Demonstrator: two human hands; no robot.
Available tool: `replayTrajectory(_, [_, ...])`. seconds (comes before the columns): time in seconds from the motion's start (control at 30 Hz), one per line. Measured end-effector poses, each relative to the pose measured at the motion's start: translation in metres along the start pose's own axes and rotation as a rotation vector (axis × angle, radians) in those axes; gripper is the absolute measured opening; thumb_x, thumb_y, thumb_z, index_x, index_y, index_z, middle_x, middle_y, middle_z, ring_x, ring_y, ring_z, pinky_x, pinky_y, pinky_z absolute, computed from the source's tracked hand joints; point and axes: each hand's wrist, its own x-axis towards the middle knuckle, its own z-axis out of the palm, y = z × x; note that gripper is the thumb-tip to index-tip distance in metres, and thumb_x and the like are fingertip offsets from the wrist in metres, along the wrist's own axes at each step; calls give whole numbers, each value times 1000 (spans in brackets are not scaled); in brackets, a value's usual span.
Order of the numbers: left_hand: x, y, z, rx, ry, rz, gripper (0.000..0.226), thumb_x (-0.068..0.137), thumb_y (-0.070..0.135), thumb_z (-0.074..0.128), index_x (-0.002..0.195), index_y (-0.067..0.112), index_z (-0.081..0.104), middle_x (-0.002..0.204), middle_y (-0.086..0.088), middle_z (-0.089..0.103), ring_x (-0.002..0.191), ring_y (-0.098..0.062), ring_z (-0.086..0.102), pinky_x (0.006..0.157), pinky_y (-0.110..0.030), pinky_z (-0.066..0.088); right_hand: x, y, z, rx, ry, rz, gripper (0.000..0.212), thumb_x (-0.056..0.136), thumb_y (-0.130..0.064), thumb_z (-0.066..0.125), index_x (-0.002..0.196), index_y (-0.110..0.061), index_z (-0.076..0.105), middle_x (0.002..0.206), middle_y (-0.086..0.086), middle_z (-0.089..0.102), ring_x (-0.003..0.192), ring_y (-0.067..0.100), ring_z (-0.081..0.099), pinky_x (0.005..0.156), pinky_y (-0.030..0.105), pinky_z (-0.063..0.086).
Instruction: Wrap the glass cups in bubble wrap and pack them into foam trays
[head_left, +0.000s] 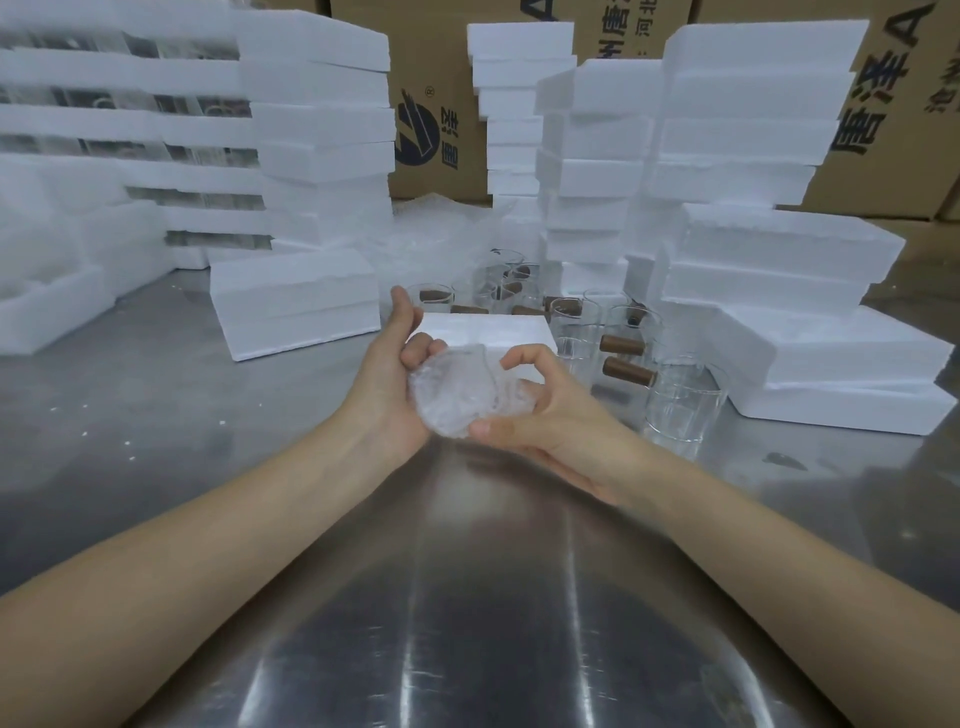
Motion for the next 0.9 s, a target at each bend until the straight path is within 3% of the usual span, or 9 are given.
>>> replayTrajectory(0.1, [-2,3,2,6,11,39,32,90,51,57,74,23,55,38,7,27,36,-6,34,51,-14,46,-1,4,6,-152,28,-71,57,57,-14,86,95,-36,49,123,24,58,106,44,61,99,54,47])
replayTrajectory(0.2, [-2,5,6,111,11,98,41,88,62,50,93,22,59,42,9,34,39,-5,42,50,-17,49,3,5,2,-96,2,-89,58,59,-13,84,99,-31,47,115,16,64,100,38,66,94,45,51])
replayTrajectory(0.3, [-2,3,4,171,-119,79,84,78,81,34,125,15,55,92,2,72,84,-13,70,79,-35,57,8,3,-3,193,20,-78,51,67,-2,76,105,-18,45,108,15,67,95,27,68,86,34,55])
replayTrajectory(0.33, [-3,1,4,181,-167,60,95,76,84,30,132,10,51,116,-4,69,103,-20,68,93,-41,52,9,3,-5,283,49,-82,50,68,0,74,107,-15,45,106,14,69,96,26,68,84,33,56])
replayTrajectory(0.4, [-4,-6,3,293,-239,56,100,78,82,25,137,4,48,130,-12,62,119,-26,60,105,-40,43,11,1,-9,378,97,-87,50,67,1,72,107,-12,44,100,11,72,98,26,69,82,33,57])
replayTrajectory(0.6, [-4,-22,-5,871,-235,306,63,87,68,24,116,27,62,106,11,73,102,-3,66,86,-19,48,10,7,-12,283,67,-79,54,69,3,75,105,-16,39,106,13,70,100,25,68,91,35,55])
replayTrajectory(0.77, [-3,-15,-12,1183,-245,522,49,98,51,38,110,9,61,105,-8,69,102,-23,64,95,-44,47,4,8,-5,-179,211,-112,62,55,-27,86,90,-19,35,106,14,56,93,19,57,92,49,49])
replayTrajectory(0.83, [-3,-14,-12,1271,-210,600,44,100,44,41,105,5,61,98,-9,69,96,-25,63,90,-41,48,3,9,-4,-361,241,-180,60,58,-37,84,85,-23,33,87,-6,58,80,8,55,73,34,50])
replayTrajectory(0.9, [-4,-10,-11,1339,-197,686,28,101,36,45,95,14,62,83,6,66,80,-7,61,76,-22,46,2,9,-3,-382,212,-209,51,69,-40,79,80,-24,32,70,-15,54,71,4,54,73,26,53])
